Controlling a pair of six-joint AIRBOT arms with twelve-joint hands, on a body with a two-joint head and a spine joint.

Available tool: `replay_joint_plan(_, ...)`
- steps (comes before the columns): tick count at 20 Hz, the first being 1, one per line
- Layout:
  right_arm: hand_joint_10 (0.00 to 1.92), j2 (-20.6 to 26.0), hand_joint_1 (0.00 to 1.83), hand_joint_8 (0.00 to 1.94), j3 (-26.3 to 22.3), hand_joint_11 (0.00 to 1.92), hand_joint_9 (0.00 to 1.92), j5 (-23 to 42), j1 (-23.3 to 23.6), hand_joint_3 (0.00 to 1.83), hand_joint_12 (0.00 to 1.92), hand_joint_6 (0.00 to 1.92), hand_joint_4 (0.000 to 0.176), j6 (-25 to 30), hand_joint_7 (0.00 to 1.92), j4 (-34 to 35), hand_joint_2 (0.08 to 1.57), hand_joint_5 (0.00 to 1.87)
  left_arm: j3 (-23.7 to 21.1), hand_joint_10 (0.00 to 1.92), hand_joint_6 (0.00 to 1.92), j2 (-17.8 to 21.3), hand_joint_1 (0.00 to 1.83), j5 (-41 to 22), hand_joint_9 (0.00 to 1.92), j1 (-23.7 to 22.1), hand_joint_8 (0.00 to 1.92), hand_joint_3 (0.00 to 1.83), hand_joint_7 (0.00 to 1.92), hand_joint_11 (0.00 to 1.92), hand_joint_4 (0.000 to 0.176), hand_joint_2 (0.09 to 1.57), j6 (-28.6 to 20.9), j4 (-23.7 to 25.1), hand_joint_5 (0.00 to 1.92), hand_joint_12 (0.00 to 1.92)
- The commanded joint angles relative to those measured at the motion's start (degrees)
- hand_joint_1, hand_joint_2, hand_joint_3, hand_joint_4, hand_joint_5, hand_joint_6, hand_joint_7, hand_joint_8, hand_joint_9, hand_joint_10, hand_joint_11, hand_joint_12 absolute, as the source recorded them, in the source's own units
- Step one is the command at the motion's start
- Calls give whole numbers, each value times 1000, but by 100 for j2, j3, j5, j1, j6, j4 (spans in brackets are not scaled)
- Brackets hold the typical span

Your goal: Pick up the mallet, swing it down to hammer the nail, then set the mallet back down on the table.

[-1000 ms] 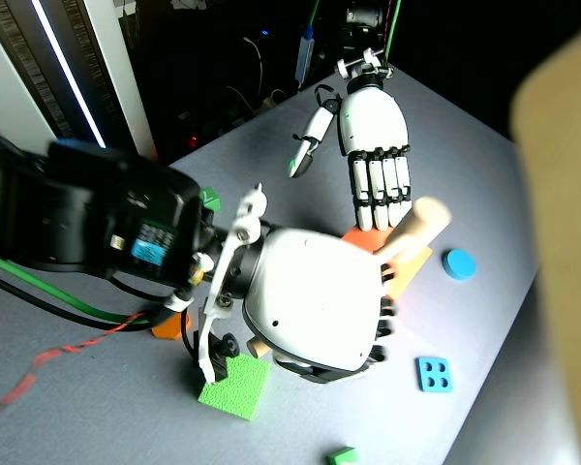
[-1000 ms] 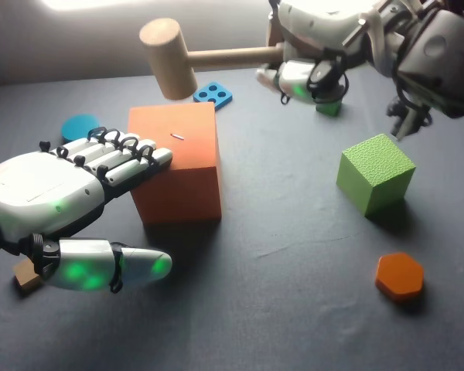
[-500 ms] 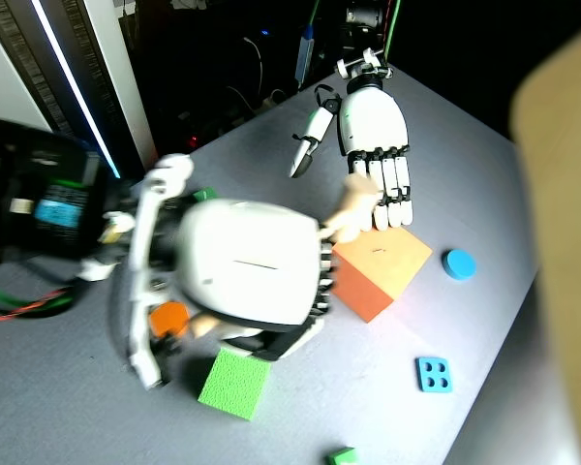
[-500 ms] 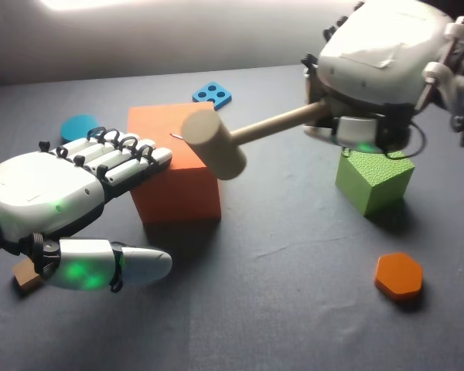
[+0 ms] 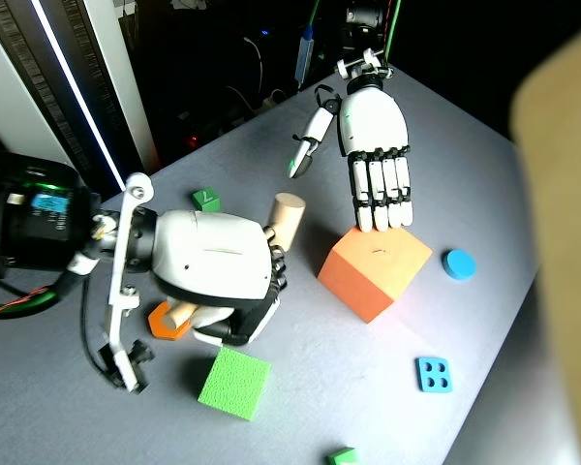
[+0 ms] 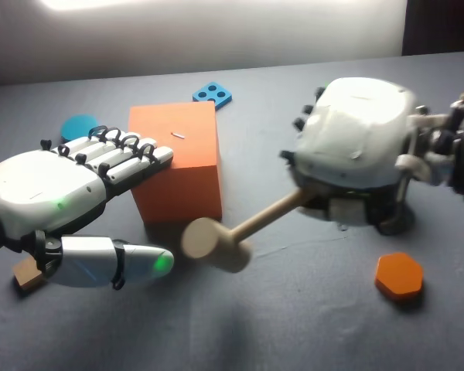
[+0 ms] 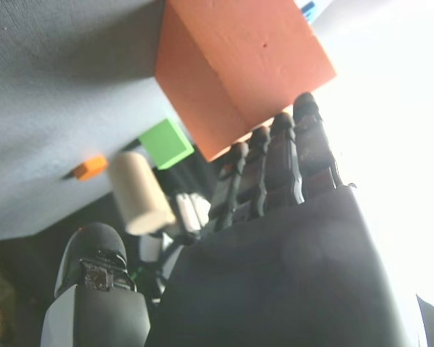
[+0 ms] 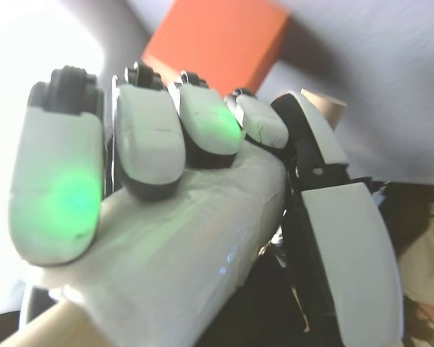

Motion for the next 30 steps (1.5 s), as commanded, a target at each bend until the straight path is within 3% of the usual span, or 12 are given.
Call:
replay_joint_plan(1,1921,-50,505,1941,33,1851,1741,830,5,82,1921,1921,176,-28,1656,-15,1571,1321,25,0,4,-12,0,-434,0,-76,0,3,0,0,0,1083,-26,-3,11,0)
replay_joint_plan(12,1921,-1101,529,1941,803,1832,1739,1158,-389,27,1921,1921,176,-100,1659,-13,1571,1355,-39,0,0,200,0,-297,0,-501,0,0,1,0,0,1079,-28,4,4,0)
replay_joint_plan(15,1921,-1207,472,1941,882,1795,1697,1189,-466,16,1921,1921,176,-98,1606,-5,1557,1344,-39,0,0,292,0,-81,0,-703,0,0,0,0,0,1072,-129,244,0,0)
replay_joint_plan(17,1921,-1247,468,1941,894,1622,1507,1291,-524,0,1921,1921,176,-149,1382,-5,1456,1217,-25,0,1,346,0,32,0,-849,0,0,0,0,0,1080,-284,473,3,0)
replay_joint_plan(18,1921,-1258,507,1941,898,1430,1333,1352,-546,0,1921,1921,175,-165,1206,-5,1371,1104,-18,0,0,362,0,34,0,-894,0,2,0,0,0,1084,-336,530,0,0)
replay_joint_plan(19,1921,-1270,505,1941,901,1287,1219,1432,-559,0,1921,1921,85,-164,1110,-5,1319,1027,-15,0,1,395,0,33,0,-959,0,5,0,0,0,1090,-417,609,3,0)
replay_joint_plan(20,1921,-1277,498,1941,903,1005,1001,1433,-559,0,1921,1921,0,-164,957,-4,1295,880,-16,0,0,421,0,33,0,-996,0,2,0,0,0,1084,-471,671,0,0)
replay_joint_plan(22,1921,-1287,512,1930,902,610,690,1428,-561,0,1921,1834,0,-163,717,-2,1287,706,-33,0,1,510,0,34,0,-1086,0,0,0,0,0,1081,-602,836,3,0)
replay_joint_plan(23,1921,-1287,515,1839,902,527,614,1430,-567,0,1921,1742,0,-163,676,-2,1277,673,-38,0,0,557,0,56,0,-1147,0,0,0,0,0,1080,-712,990,0,0)
replay_joint_plan(24,1755,-1285,474,1667,902,440,566,1430,-571,0,1828,1607,0,-164,637,-2,1280,582,-38,0,0,589,0,114,0,-1201,0,0,0,0,0,1071,-840,1135,0,0)
replay_joint_plan(28,1373,-1280,482,1256,901,317,508,1423,-588,0,1603,1196,0,-171,614,-2,1240,596,-45,0,0,725,0,258,0,-1391,0,0,0,0,0,1070,-1367,1794,0,0)
replay_joint_plan(30,1159,-1273,483,1012,901,259,448,1401,-592,0,1447,892,0,-174,561,-2,1195,505,-47,1,5,750,0,227,3,-1417,1,0,3,0,0,1060,-1607,2045,13,0)
